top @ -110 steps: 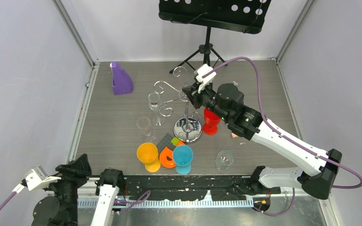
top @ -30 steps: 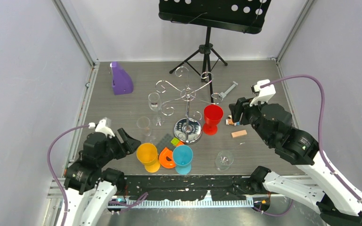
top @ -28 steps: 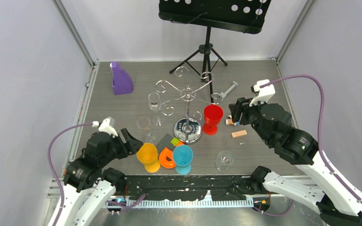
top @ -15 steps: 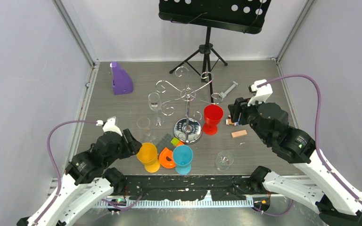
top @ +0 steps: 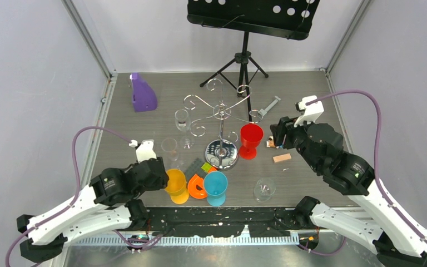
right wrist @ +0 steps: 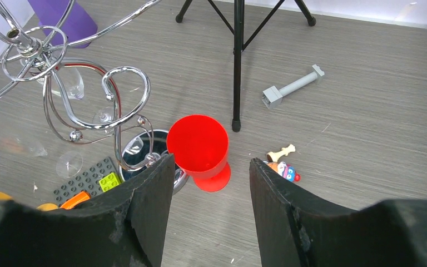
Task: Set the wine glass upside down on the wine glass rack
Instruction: Pick up the wine glass at the center of the board.
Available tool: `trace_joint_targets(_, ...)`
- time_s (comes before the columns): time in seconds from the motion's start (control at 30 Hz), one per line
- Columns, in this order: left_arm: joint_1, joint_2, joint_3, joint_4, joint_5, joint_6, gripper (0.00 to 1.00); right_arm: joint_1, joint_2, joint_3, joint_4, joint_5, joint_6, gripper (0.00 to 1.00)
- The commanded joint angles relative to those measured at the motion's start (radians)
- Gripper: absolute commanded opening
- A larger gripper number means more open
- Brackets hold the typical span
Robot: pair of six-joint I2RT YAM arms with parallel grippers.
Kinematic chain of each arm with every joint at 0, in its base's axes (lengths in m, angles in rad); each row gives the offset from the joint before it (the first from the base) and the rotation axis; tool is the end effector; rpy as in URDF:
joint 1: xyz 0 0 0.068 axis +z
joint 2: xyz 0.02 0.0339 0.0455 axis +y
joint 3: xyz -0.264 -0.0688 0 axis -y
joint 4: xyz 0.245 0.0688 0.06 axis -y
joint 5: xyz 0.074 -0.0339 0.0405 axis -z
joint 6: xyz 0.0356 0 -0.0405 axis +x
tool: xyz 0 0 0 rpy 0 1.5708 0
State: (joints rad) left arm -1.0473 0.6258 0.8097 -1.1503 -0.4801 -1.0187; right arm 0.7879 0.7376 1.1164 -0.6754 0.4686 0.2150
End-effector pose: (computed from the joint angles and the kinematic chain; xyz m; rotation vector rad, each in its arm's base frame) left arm 0.0622 -0.0749 0.2851 -0.1494 2.4125 -0.3431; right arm 0.1039 0.0817 0.4065 -0.2053 1.8313 0.2657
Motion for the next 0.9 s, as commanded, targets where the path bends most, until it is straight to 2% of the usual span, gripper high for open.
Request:
trace_joint_targets(0.0, -0.04, 0.065, 0.061, -0.065, -0.089, -0.067, 0.38, -0.006, -0.032, -0.015, 0.024, -0.006, -0.013, 0.58)
trace_joint_targets(0.17, -0.114, 0.139, 0.087, -0.126, -0.125, -0.136, 0.32, -0.007, -0.039, -0.018, 0.017, -0.011, -0.028, 0.58)
trace_joint_targets(0.3, -0.145, 0.132, 0.1, -0.161, -0.147, -0.177, 0.26, -0.007, -0.031, 0.005, 0.009, -0.018, -0.035, 0.58)
trace_joint_targets(0.73, -0.148, 0.035, 0.071, -0.189, -0.12, -0.171, 0.01, -0.006, -0.031, 0.027, -0.011, -0.03, -0.033, 0.58)
trace_joint_targets(0.87, -0.151, 0.028, 0.083, -0.171, -0.102, -0.141, 0.0, -0.007, -0.02, 0.042, -0.02, -0.039, -0.035, 0.58)
